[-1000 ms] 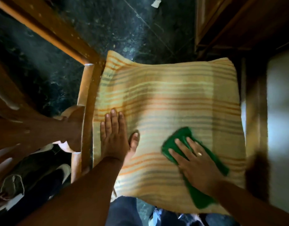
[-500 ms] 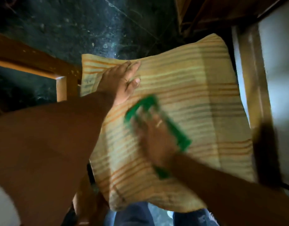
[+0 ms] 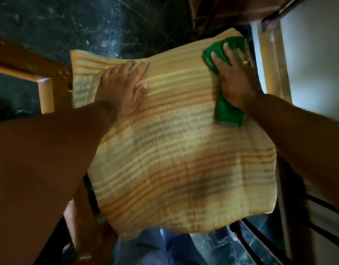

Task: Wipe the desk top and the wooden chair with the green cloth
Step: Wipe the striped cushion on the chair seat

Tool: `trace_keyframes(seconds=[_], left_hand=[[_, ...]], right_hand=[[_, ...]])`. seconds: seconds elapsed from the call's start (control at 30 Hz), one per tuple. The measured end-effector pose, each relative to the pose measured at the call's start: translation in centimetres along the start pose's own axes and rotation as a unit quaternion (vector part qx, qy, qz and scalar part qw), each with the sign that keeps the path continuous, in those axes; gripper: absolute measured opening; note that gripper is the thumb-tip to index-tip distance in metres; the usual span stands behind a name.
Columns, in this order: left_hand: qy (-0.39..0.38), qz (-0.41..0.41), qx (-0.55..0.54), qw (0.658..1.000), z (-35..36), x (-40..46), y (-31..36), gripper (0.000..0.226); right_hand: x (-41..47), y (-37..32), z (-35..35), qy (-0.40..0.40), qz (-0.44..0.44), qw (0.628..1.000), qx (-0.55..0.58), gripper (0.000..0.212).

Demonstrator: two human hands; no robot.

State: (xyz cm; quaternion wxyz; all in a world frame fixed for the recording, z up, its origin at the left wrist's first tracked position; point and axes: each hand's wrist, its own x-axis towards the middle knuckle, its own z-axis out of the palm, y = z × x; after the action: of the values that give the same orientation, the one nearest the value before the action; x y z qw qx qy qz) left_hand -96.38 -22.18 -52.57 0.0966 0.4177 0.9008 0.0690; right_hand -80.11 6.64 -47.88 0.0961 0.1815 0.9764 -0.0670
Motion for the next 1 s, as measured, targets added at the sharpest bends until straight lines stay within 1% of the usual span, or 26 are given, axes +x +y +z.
trace_keyframes(seconds=[0.07, 0.1, 0.13, 0.17, 0.2, 0.23, 0.27, 0.3, 0.33, 0.4, 0.43, 0.5, 0.57, 0.6, 0.63, 0.67, 0.7, 0.73, 0.77, 0.8, 0.83, 0.87, 0.9, 0.93, 1.0], left_hand=[[0.002, 0.007, 0.005, 1.0, 0.0, 0.1, 0.0, 0.063], [-0.002, 0.01, 0.007, 1.0, 0.0, 0.2, 0.0, 0.062], [-0.01, 0.009, 0.008, 1.0, 0.0, 0.2, 0.0, 0.062], [-0.018, 0.008, 0.01, 1.0, 0.0, 0.2, 0.0, 0.062], [-0.023, 0.007, 0.017, 1.0, -0.1, 0.1, 0.0, 0.062], [-0.029, 0.005, 0.026, 0.999, -0.2, 0.1, 0.1, 0.062], [-0.04, 0.0, 0.036, 0.999, -0.4, 0.1, 0.3, 0.062], [-0.055, -0.011, 0.046, 0.997, -0.7, 0.1, 0.6, 0.063], [-0.077, -0.032, 0.05, 0.995, -1.0, 0.1, 1.1, 0.063], [-0.115, -0.083, 0.043, 0.989, -1.9, -0.5, 2.8, 0.063], [-0.122, -0.101, 0.034, 0.987, -2.5, -1.6, 4.1, 0.063], [-0.117, -0.093, 0.023, 0.988, -3.9, -5.3, 7.2, 0.06], [-0.118, -0.069, -0.003, 0.991, -4.7, -10.8, 10.6, 0.056], [-0.124, -0.063, -0.043, 0.989, -4.8, -13.7, 12.2, 0.056], [-0.137, -0.067, -0.109, 0.982, -4.7, -16.3, 13.6, 0.057], [-0.16, -0.088, -0.181, 0.966, -4.3, -18.4, 14.7, 0.059], [-0.183, -0.116, -0.233, 0.948, -3.9, -19.8, 15.6, 0.064], [-0.196, -0.142, -0.259, 0.935, -3.4, -20.3, 16.2, 0.069], [-0.203, -0.172, -0.279, 0.923, -3.0, -20.2, 16.5, 0.07], [-0.214, -0.198, -0.303, 0.907, -2.8, -19.6, 16.6, 0.061], [-0.234, -0.214, -0.33, 0.889, -3.1, -18.7, 16.7, 0.044], [-0.255, -0.214, -0.349, 0.876, -3.7, -17.7, 16.6, 0.027], [-0.275, -0.206, -0.36, 0.868, -4.7, -16.7, 16.5, 0.018], [-0.293, -0.197, -0.362, 0.862, -6.3, -15.7, 16.4, 0.015], [-0.321, -0.184, -0.354, 0.859, -10.4, -14.3, 16.6, 0.014]], right_hand=[[-2.5, -1.6, 0.5, 0.006, 0.012, 1.0, 0.026, 0.062], [-5.5, -3.1, 1.4, 0.004, -0.003, 0.999, 0.041, 0.062], [-9.7, -5.3, 2.7, -0.013, -0.038, 0.997, 0.064, 0.062], [-15.0, -8.1, 4.3, -0.035, -0.096, 0.991, 0.082, 0.062], [-20.0, -10.7, 5.0, -0.068, -0.177, 0.979, 0.074, 0.064], [-23.6, -12.0, 5.7, -0.1, -0.238, 0.965, 0.051, 0.067], [-25.8, -12.4, 6.4, -0.13, -0.269, 0.953, 0.042, 0.068], [-26.7, -12.4, 7.0, -0.146, -0.275, 0.949, 0.045, 0.069], [-26.6, -12.2, 7.2, -0.144, -0.269, 0.951, 0.052, 0.068], [-26.2, -11.9, 5.8, -0.151, -0.243, 0.955, 0.079, 0.062], [-26.4, -12.0, 4.8, -0.144, -0.214, 0.962, 0.093, 0.061], [-27.8, -12.0, 3.0, -0.115, -0.115, 0.979, 0.121, 0.063], [-30.1, -11.1, 1.6, -0.077, 0.021, 0.985, 0.153, 0.068], [-31.1, -10.6, 1.2, -0.08, 0.087, 0.979, 0.168, 0.072], [-32.1, -10.3, 1.1, -0.104, 0.138, 0.969, 0.174, 0.076], [-32.9, -10.3, 1.2, -0.149, 0.168, 0.96, 0.167, 0.082], [-33.6, -10.6, 1.6, -0.194, 0.179, 0.952, 0.155, 0.088], [-33.9, -10.9, 2.1, -0.223, 0.184, 0.946, 0.146, 0.091], [-33.7, -11.1, 2.6, -0.229, 0.197, 0.942, 0.147, 0.089], [-33.3, -11.1, 3.0, -0.223, 0.217, 0.937, 0.16, 0.082], [-32.6, -11.0, 3.1, -0.218, 0.239, 0.928, 0.184, 0.074], [-31.9, -10.7, 2.8, -0.224, 0.251, 0.917, 0.214, 0.067], [-31.4, -10.3, 2.3, -0.236, 0.247, 0.905, 0.255, 0.06], [-31.2, -9.9, 1.3, -0.242, 0.237, 0.889, 0.309, 0.054], [-31.2, -9.0, -1.6, -0.222, 0.223, 0.847, 0.428, 0.038]])
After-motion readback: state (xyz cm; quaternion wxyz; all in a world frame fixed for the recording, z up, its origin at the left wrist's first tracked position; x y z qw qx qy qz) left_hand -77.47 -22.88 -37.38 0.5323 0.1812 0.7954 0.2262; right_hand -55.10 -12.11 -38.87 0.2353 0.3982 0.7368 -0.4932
